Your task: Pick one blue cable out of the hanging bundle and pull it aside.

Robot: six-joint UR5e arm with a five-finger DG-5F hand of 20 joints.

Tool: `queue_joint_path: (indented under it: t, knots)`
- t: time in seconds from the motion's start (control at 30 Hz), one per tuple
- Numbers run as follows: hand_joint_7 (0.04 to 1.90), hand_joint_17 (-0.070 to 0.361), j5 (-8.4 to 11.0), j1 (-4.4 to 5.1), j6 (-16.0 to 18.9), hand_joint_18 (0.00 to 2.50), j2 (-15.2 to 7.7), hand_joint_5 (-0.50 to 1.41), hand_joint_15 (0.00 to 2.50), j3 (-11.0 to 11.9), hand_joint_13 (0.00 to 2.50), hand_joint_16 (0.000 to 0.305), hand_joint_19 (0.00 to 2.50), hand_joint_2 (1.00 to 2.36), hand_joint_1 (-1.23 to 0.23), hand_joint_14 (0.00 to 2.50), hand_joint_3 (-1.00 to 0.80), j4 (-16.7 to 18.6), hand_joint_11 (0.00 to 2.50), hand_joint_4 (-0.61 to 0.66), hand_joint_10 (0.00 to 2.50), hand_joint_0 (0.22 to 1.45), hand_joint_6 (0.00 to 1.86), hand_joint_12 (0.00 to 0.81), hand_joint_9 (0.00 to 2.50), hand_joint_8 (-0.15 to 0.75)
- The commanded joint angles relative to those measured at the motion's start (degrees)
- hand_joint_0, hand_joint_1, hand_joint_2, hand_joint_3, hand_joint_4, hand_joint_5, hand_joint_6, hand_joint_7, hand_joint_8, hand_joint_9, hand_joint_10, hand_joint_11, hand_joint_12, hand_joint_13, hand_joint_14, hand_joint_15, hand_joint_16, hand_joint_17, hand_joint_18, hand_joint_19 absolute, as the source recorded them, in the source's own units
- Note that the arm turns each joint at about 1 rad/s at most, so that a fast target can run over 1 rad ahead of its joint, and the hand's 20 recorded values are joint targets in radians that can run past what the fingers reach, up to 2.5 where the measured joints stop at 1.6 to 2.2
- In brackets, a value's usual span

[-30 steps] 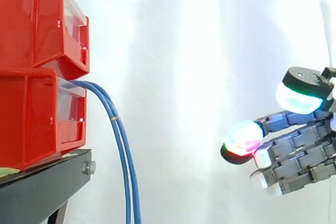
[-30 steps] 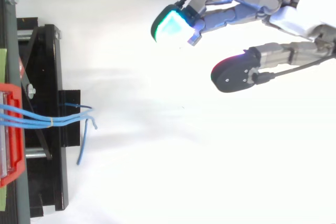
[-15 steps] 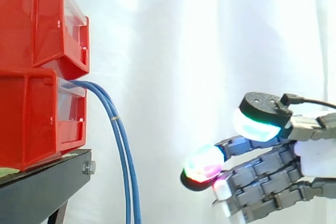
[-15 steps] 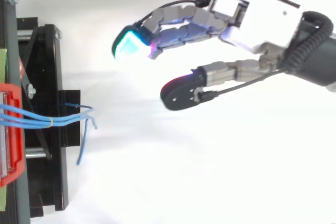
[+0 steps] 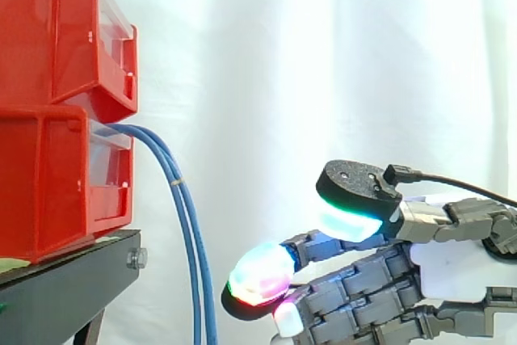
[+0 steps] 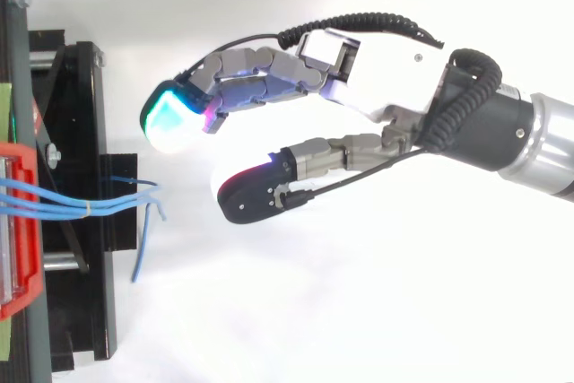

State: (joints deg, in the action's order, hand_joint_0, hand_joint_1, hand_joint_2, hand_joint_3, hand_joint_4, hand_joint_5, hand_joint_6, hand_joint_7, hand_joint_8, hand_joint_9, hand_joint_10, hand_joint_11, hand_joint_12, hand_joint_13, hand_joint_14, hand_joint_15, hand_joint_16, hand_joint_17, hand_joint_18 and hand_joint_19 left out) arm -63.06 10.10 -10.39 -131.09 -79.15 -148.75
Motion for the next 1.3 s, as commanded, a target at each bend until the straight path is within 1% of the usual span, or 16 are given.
queue_joint_path:
  t: [0.0,0.03,0.07,0.17,0.27,0.33,0.37,0.4,0.5,0.53,0.6,0.63,0.8,0.9,1.1,1.27]
  knots:
    - [0.85,0.077,0.57,0.36,-1.0,0.36,-1.4,-0.19,0.27,0.6,0.51,0.034,0.00,1.00,-0.69,0.01,-0.45,1.1,0.71,0.21,0.01,0.50,0.50,0.317,0.51,0.284]
    - [0.85,0.077,0.39,0.36,-0.8,0.36,-1.6,-0.18,0.27,1.1,0.51,0.034,0.00,1.00,-0.69,0.01,-0.45,1.2,0.72,0.21,0.01,0.50,0.50,0.318,0.51,0.285]
    - [0.85,0.077,0.31,0.36,0.0,0.36,-3.2,-0.19,0.27,2.4,0.51,0.034,0.00,1.00,-0.69,0.01,-0.45,1.3,0.71,0.21,0.01,0.50,0.50,0.318,0.52,0.286]
    - [0.85,0.077,0.22,0.36,0.9,0.36,-4.6,-0.18,0.27,4.6,0.52,0.034,0.00,1.00,-0.69,0.01,-0.45,0.7,0.71,0.21,0.01,0.50,0.50,0.319,0.53,0.286]
    - [0.85,0.077,-0.84,0.36,1.7,0.36,-7.2,-0.18,0.27,8.8,0.52,0.034,0.00,1.00,-0.69,0.01,-0.45,-1.0,0.72,0.21,0.01,0.50,0.50,0.320,0.54,0.284]
    - [0.85,0.077,-1.36,0.27,1.9,0.36,-7.9,-0.18,0.27,9.8,0.53,0.034,0.00,1.00,-0.69,0.01,-0.45,-1.1,0.71,0.22,0.01,0.50,0.50,0.319,0.54,0.285]
    - [0.85,0.077,-1.80,0.27,2.0,0.36,-8.5,-0.18,0.27,10.9,0.53,0.034,0.00,1.00,-0.69,0.01,-0.45,-1.2,0.71,0.22,0.01,0.50,0.50,0.320,0.55,0.285]
    - [0.85,0.077,-1.98,0.27,2.0,0.36,-8.8,-0.18,0.28,11.2,0.54,0.034,0.00,1.00,-0.69,0.01,-0.45,-1.0,0.72,0.22,0.01,0.50,0.50,0.322,0.55,0.285]
    - [0.86,0.077,-2.07,0.36,1.9,0.36,-8.7,-0.18,0.28,11.3,0.54,0.034,0.00,1.00,-0.69,0.01,-0.45,-0.4,0.71,0.23,0.01,0.50,0.50,0.321,0.56,0.285]
    - [0.87,0.077,-2.07,0.36,1.8,0.37,-8.7,-0.18,0.28,11.2,0.54,0.034,0.00,1.00,-0.69,0.01,-0.45,0.6,0.70,0.23,0.01,0.50,0.50,0.322,0.56,0.285]
    - [0.89,0.077,-2.07,0.36,1.5,0.37,-8.7,-0.17,0.28,11.3,0.55,0.034,0.00,1.00,-0.69,0.01,-0.45,1.3,0.71,0.24,0.01,0.50,0.50,0.324,0.56,0.285]
    - [0.89,0.077,-1.98,0.54,0.7,0.37,-8.7,-0.17,0.28,11.2,0.55,0.034,0.00,1.00,-0.69,0.01,-0.45,2.4,0.71,0.24,0.01,0.50,0.50,0.322,0.56,0.285]
    - [0.96,0.077,-1.98,0.80,-0.9,0.39,-8.8,-0.15,0.29,11.3,0.57,0.034,0.00,1.00,-0.69,0.01,-0.45,4.2,0.71,0.26,0.01,0.50,0.50,0.325,0.59,0.285]
    - [1.02,0.076,-2.07,0.80,-0.2,0.39,-8.7,-0.14,0.29,11.2,0.58,0.034,0.00,1.00,-0.69,0.01,-0.45,3.9,0.71,0.26,0.01,0.50,0.50,0.328,0.61,0.284]
    - [1.16,0.074,-2.86,0.80,1.2,0.41,-8.7,-0.11,0.29,11.2,0.60,0.033,0.00,1.00,-0.68,0.01,-0.45,4.3,0.68,0.24,0.02,0.51,0.50,0.323,0.65,0.285]
    - [1.26,0.071,-3.03,0.80,1.9,0.42,-8.7,-0.09,0.29,11.3,0.62,0.032,0.02,1.00,-0.68,0.01,-0.44,3.9,0.66,0.20,0.01,0.53,0.50,0.315,0.69,0.282]
